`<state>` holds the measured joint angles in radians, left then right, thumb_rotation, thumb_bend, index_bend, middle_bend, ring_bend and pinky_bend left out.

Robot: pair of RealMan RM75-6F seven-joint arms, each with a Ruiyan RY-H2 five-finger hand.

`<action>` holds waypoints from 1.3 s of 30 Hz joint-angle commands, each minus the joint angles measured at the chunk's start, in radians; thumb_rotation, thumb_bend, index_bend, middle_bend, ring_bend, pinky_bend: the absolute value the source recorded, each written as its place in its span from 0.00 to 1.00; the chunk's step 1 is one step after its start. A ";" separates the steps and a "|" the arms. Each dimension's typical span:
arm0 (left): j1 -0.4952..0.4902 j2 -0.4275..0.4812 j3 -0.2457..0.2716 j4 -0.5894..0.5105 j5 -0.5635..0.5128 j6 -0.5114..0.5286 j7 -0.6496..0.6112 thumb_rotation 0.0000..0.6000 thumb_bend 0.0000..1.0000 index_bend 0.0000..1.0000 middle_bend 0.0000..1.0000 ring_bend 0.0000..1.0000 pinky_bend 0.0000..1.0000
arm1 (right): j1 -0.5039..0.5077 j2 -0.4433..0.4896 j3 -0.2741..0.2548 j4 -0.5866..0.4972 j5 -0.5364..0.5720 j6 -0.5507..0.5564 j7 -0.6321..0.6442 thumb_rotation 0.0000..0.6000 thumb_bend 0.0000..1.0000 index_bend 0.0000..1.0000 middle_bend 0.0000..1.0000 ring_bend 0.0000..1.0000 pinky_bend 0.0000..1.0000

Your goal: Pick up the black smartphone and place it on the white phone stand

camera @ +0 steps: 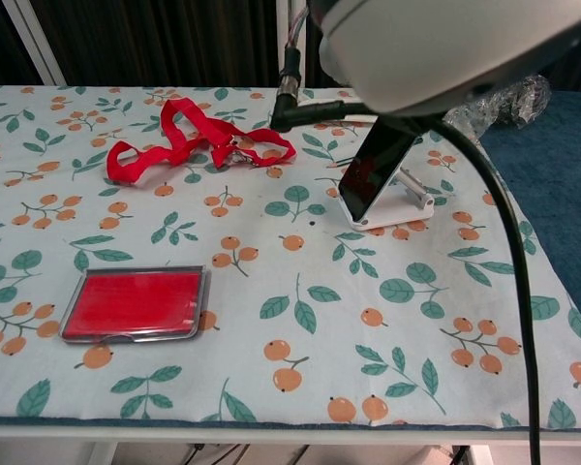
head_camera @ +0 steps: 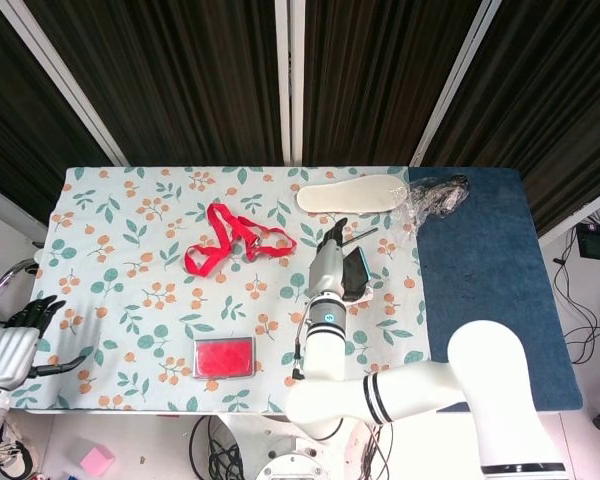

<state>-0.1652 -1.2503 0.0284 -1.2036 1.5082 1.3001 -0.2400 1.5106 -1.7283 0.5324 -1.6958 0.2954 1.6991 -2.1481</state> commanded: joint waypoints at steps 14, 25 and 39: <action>-0.016 0.010 -0.005 -0.049 -0.004 -0.016 0.052 0.40 0.00 0.10 0.06 0.06 0.19 | -0.022 0.294 0.085 -0.323 -0.052 0.111 0.036 1.00 0.15 0.00 0.00 0.00 0.00; -0.030 0.013 -0.007 -0.083 -0.016 -0.042 0.102 0.42 0.00 0.10 0.06 0.06 0.19 | -0.446 0.891 -0.092 -0.660 -0.383 -0.069 0.357 1.00 0.16 0.00 0.00 0.00 0.00; -0.043 -0.002 -0.035 -0.115 -0.032 -0.023 0.158 0.46 0.00 0.10 0.06 0.06 0.19 | -1.185 0.970 -0.390 -0.203 -1.481 -0.487 1.728 1.00 0.06 0.00 0.00 0.00 0.00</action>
<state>-0.2087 -1.2561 -0.0043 -1.3152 1.4762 1.2727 -0.0867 0.6777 -0.6741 0.3143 -2.1879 -0.6096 1.3169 -1.0452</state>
